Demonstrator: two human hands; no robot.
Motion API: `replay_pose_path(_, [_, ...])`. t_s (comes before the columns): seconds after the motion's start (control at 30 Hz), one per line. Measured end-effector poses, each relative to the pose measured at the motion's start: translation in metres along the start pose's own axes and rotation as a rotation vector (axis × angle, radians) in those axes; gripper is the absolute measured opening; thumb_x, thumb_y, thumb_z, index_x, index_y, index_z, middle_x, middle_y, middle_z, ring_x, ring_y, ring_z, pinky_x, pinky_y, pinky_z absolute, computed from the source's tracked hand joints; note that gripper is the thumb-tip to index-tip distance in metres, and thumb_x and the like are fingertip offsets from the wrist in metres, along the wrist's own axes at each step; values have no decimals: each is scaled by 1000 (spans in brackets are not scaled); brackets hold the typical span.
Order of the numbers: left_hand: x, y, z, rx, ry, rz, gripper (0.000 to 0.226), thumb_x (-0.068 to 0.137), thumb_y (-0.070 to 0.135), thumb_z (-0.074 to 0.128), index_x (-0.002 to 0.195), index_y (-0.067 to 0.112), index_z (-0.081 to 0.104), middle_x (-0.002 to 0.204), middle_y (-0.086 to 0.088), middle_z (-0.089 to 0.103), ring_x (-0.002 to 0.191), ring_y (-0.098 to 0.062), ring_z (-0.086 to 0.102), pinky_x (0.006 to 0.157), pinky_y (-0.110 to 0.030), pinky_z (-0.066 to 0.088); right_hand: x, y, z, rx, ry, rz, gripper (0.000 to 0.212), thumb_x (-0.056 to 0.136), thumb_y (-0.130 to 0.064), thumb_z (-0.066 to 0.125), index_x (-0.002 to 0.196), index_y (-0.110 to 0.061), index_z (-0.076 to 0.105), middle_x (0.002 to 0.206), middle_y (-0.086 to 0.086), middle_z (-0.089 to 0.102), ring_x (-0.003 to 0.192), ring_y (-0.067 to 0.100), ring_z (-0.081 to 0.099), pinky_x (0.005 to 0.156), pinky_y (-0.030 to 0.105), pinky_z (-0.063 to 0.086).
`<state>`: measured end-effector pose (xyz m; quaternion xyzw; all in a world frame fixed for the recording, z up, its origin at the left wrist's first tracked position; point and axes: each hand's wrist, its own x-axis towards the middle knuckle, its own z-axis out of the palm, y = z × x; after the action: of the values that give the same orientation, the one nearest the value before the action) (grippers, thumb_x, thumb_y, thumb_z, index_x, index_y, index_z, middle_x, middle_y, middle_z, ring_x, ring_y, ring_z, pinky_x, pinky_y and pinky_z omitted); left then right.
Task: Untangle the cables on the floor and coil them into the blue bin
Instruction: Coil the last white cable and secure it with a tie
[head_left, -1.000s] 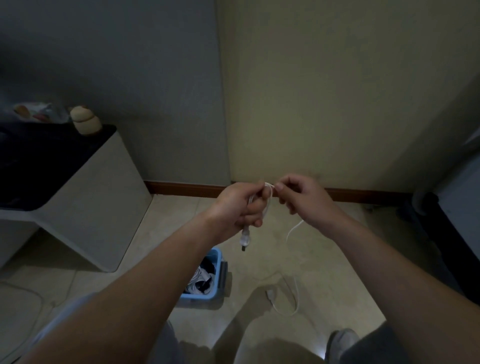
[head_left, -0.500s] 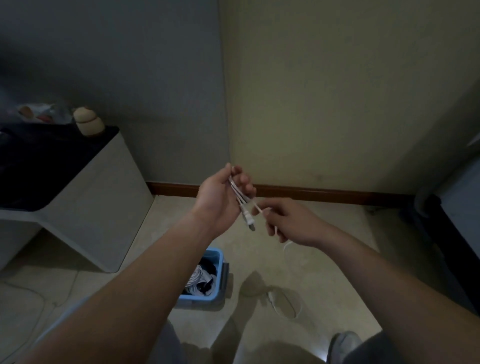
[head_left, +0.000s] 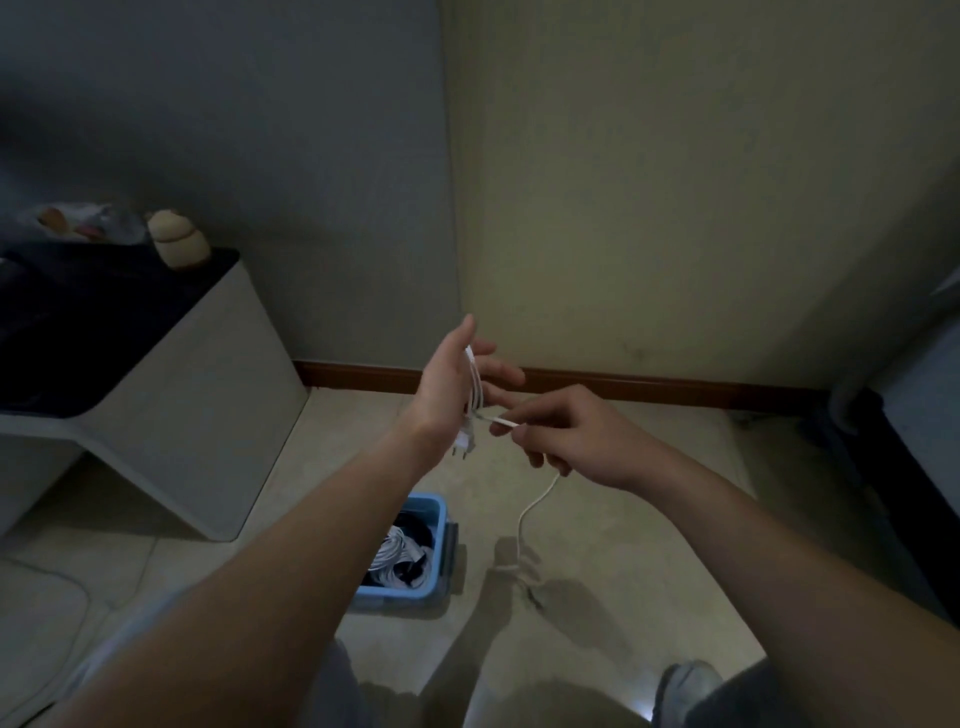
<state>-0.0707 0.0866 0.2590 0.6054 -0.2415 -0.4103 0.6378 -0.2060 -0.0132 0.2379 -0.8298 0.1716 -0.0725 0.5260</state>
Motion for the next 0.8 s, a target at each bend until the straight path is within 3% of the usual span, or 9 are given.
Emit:
replay_pose_path(0.1, [2,-10,5,188,-82,-5,58,104,50,21,120,0,46,82,-14,63,63,-22,54,60,-33,41,-2,-3,0,-17,-28,-45,19,96,-12,61,101,-20,78,58,-7,60,52,3,48,56,21,38])
replay_pose_path(0.2, [0,-18,9,306,-259,-23,73,101,60,14,104,-1,53,74,-10,60,63,-20,57,49,-28,42,-1,-3,-7,-90,134,-89,14,92,-22,69,82,-31,74,60,-11,64,57,5,53,60,26,42])
replay_pose_path(0.27, [-2,-19,11,366,-342,-29,79,98,65,7,88,4,56,64,-11,56,51,-17,51,43,-23,36,0,-1,-13,-141,275,-71,15,84,-32,77,71,-29,71,57,-14,62,54,3,51,57,26,39])
replay_pose_path(0.33, [-1,-17,11,365,-363,-56,74,98,65,8,76,8,51,51,-8,47,40,-14,39,44,-26,31,0,2,-17,-208,405,-46,28,75,-41,83,63,-23,66,50,-14,56,48,1,46,50,26,35])
replay_pose_path(0.5, [3,-16,10,290,-380,-98,57,105,42,18,82,7,58,43,4,30,35,-11,24,52,-32,30,3,6,-21,-296,549,-24,55,62,-58,82,55,-17,46,45,-7,44,44,6,38,48,30,31])
replay_pose_path(0.6, [1,-13,11,242,-349,-87,49,107,35,25,83,6,57,43,5,27,34,-9,22,52,-31,33,5,7,-22,-224,533,-83,47,74,-43,82,60,-16,46,48,-8,41,47,5,36,48,27,29])
replay_pose_path(0.7, [1,-11,9,217,-338,-81,43,108,31,29,79,10,54,43,6,27,34,-8,24,53,-31,35,8,11,-25,-114,501,-129,28,86,-28,75,68,-16,57,57,-7,52,54,4,43,54,27,35])
replay_pose_path(0.8, [0,-9,8,177,-350,-107,42,108,32,31,77,13,53,44,6,26,34,-9,22,53,-30,35,11,16,-27,-38,461,-110,21,91,-23,70,72,-18,62,61,-8,55,57,4,46,57,29,37])
